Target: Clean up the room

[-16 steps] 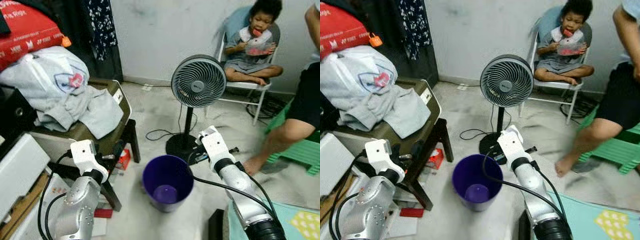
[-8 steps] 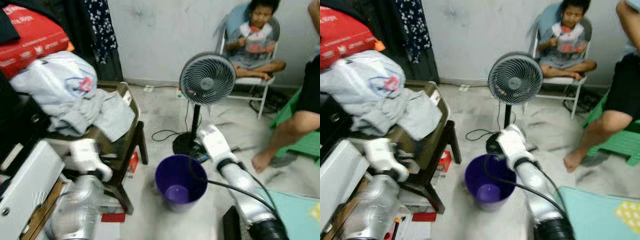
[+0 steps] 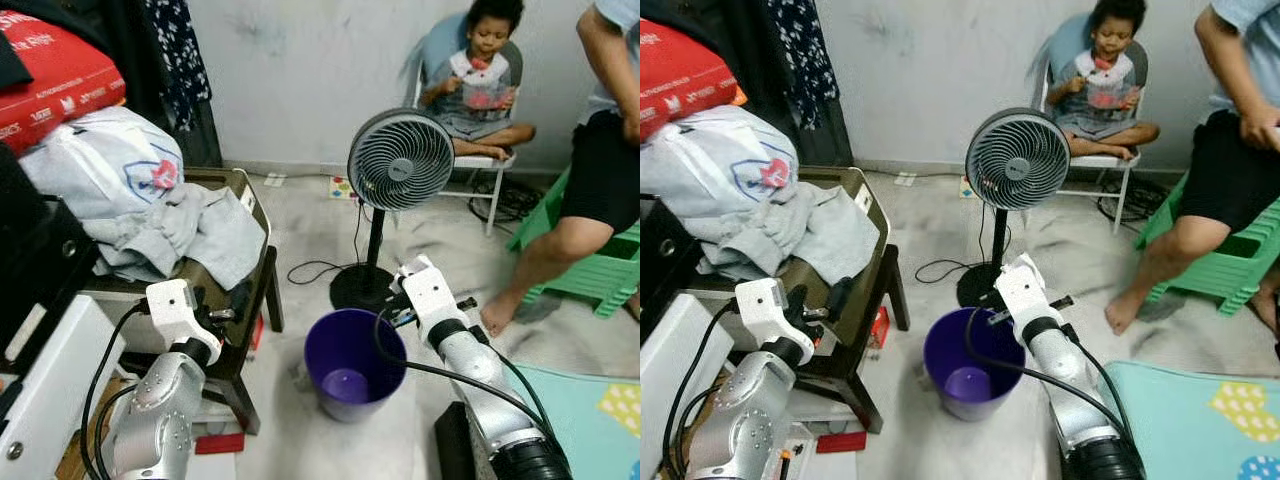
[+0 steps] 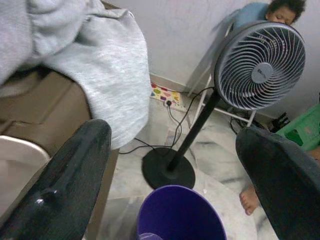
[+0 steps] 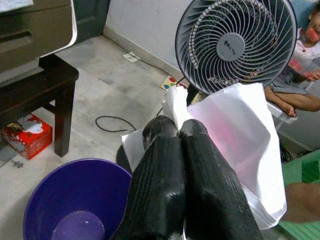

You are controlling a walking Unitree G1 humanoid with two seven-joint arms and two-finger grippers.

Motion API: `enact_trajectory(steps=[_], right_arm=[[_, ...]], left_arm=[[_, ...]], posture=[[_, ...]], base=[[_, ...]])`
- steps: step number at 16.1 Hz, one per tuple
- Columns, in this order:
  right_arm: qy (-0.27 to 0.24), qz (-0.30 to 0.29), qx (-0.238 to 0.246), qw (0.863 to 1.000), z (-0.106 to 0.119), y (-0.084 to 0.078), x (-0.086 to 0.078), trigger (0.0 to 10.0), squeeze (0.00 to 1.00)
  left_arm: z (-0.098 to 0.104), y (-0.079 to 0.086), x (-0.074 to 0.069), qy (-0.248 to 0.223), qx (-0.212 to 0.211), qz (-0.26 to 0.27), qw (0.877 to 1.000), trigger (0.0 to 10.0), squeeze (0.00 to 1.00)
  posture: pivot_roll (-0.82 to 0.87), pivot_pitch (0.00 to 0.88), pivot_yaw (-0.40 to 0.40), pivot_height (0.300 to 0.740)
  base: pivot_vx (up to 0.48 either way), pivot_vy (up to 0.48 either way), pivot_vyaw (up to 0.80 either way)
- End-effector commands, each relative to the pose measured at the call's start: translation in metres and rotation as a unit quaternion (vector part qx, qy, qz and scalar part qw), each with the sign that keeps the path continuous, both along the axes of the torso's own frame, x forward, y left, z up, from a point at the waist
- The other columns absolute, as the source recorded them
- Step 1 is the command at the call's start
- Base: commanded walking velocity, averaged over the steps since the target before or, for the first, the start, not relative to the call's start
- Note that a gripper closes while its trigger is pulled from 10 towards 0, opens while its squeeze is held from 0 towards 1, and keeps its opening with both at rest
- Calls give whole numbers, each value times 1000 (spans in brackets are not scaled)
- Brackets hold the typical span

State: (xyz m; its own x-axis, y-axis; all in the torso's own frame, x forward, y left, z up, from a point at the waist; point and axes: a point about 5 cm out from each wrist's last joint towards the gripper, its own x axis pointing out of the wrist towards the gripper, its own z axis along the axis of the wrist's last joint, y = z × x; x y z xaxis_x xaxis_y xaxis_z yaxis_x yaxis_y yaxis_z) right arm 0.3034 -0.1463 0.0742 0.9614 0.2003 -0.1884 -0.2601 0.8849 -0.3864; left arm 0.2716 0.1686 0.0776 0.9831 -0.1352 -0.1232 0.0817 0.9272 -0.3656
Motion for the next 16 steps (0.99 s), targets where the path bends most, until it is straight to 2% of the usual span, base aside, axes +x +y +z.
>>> enact_trajectory(steps=[1, 8, 11, 14, 16], right_arm=[[-2, -3, 2, 1000, 2, -2, 2, 10000, 0], [0, -5, 8, 1000, 2, -2, 1, 10000, 0], [3, -7, 6, 1000, 1, -2, 2, 10000, 0], [5, -6, 4, 1000, 1, -2, 2, 10000, 0], [5, -6, 6, 1000, 1, -2, 2, 10000, 0]], left_arm=[[4, 0, 0, -14, 0, -3, 1000, 10000, 0], [4, 2, 0, -11, -10, -1, 1000, 10000, 0], [4, 2, 0, -11, -13, -4, 1000, 10000, 0], [3, 2, 1, -7, -16, -3, 1000, 10000, 0], [3, 3, 1, -6, -17, 0, 1000, 10000, 0]], posture=[[-194, 0, 14, 740], [-196, 0, 16, 740], [-197, 0, 16, 740], [-197, 0, 15, 740], [-197, 0, 15, 740]], base=[[0, 0, 0], [0, 0, 0], [0, 0, -713], [0, -431, -800], [0, 0, -616]])
